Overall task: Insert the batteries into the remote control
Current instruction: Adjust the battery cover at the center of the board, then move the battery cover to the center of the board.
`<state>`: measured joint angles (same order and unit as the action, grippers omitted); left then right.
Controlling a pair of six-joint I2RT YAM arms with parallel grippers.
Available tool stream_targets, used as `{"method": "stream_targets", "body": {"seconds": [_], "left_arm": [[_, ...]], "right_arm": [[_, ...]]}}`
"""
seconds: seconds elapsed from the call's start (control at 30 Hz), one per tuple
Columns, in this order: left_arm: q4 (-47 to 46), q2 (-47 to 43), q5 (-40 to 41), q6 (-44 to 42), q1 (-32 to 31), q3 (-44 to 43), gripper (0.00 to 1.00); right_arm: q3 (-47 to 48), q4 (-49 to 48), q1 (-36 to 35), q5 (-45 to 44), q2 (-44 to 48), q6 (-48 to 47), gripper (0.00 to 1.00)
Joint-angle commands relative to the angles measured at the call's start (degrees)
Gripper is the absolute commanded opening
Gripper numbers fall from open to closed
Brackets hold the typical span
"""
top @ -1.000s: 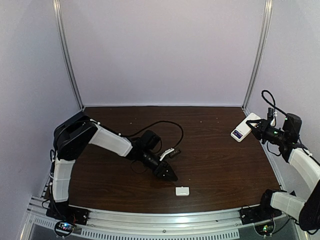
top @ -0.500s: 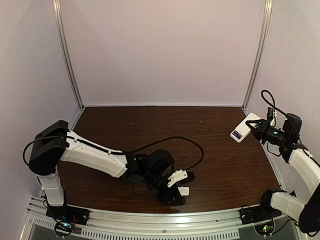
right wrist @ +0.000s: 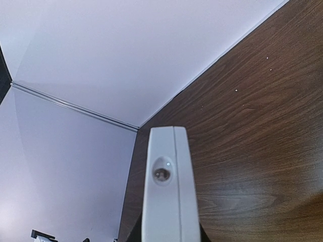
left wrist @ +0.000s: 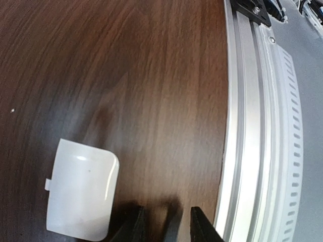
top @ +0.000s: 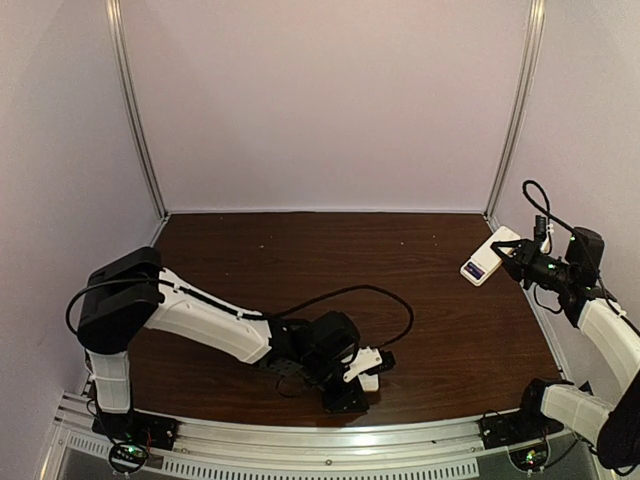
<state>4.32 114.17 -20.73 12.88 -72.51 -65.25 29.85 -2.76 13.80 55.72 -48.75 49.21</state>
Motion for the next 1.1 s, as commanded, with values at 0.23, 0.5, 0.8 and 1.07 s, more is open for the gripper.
{"method": "stream_targets", "body": {"seconds": [0.23, 0.5, 0.8, 1.07], "left_arm": [[2.9, 2.1, 6.3, -2.1, 9.5, -0.2, 0.33], [1.1, 1.3, 9.2, -4.1, 13.1, -2.3, 0.62], [-2.0, -3.2, 14.6, -6.3, 5.8, 1.1, 0.97], [-2.0, 2.1, 21.8, -1.2, 2.7, -3.4, 0.95]], "right_arm": [[0.4, -1.3, -0.5, 0.4, -0.1, -1.3, 0.0], [0.3, -2.2, -0.5, 0.5, -0.8, -1.2, 0.0], [0.0, -1.1, -0.7, 0.5, -0.1, -1.6, 0.0], [0.1, 0.0, -0.8, 0.3, 0.4, -2.0, 0.0]]}}
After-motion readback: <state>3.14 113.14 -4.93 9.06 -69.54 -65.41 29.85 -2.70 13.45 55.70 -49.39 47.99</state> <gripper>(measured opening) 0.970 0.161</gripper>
